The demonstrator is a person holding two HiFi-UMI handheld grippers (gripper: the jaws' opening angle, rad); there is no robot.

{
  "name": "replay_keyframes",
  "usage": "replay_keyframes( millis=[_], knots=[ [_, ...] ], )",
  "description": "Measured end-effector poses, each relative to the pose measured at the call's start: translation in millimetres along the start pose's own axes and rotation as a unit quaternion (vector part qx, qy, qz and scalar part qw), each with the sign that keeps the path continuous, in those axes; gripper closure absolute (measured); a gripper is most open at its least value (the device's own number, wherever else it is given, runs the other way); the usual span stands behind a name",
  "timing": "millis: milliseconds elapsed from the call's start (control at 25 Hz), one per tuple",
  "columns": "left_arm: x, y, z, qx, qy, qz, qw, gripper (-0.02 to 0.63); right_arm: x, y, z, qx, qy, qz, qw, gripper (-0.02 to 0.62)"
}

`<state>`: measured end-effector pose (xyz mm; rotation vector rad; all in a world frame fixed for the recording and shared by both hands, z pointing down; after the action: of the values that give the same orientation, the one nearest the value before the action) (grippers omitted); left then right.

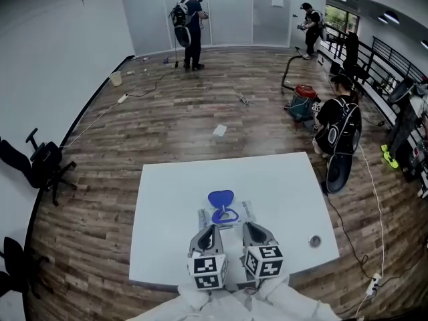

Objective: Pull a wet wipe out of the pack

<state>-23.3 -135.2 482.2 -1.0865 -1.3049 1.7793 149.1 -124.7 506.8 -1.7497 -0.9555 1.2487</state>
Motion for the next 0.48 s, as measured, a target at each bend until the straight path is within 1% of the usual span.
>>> replay_keyframes(
  millis=[480],
  knots=[
    [-3.8, -0.5, 6.7, 0.002, 0.008, -0.002, 1.0, 0.609, -6.0, -0.1, 0.0, 0.004, 0.003, 0.005, 1.0, 0.581]
  ],
)
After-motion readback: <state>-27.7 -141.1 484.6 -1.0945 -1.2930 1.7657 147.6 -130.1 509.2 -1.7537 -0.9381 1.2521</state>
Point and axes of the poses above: the fingertips, and each gripper's own axes: x backward along the fingers, z to its left, y out of its top, the point moved 10 cm from there along x, backward along the fingers, and after that the axes turned 1 degree about -y, right-handed, at the moved point
